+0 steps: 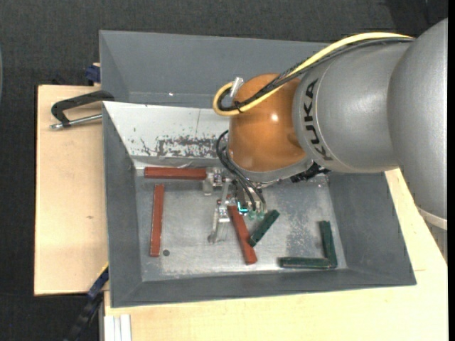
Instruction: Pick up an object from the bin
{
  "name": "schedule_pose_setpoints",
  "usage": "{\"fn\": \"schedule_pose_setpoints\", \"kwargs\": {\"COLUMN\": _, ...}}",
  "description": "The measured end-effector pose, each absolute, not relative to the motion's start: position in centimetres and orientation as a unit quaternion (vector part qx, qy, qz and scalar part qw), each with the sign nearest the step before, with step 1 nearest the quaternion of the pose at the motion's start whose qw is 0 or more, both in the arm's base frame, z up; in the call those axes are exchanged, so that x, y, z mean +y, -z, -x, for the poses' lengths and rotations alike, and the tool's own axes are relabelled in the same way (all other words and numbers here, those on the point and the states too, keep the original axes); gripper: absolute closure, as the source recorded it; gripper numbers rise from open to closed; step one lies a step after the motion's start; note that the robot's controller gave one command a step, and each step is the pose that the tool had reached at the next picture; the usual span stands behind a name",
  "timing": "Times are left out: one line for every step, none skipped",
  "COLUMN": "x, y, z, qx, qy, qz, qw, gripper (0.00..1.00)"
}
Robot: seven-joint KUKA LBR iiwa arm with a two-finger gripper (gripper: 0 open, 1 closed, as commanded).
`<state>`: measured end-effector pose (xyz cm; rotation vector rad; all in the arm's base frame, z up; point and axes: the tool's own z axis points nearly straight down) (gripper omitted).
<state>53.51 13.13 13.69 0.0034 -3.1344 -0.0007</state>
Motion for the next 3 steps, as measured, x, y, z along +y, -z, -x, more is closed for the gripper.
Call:
{"fn": "schedule_pose_setpoints", "kwargs": {"x": 13.1, "y": -14.1, "z": -53.7, "qx": -1.000, "qy": 0.001, "qz": 0.000, "qw": 0.000, "gripper": 0.00}}
{"fn": "schedule_pose_setpoints", "kwargs": {"x": 9.0, "y": -11.7, "z": -53.2, "qx": -1.000, "qy": 0.002, "qz": 0.013, "qw": -0.002, "gripper": 0.00}}
{"fn": "schedule_pose_setpoints", "kwargs": {"x": 4.6, "y": -11.1, "z": -54.4, "qx": -1.000, "qy": 0.000, "qz": -0.018, "qw": -0.002, "gripper": 0.00}}
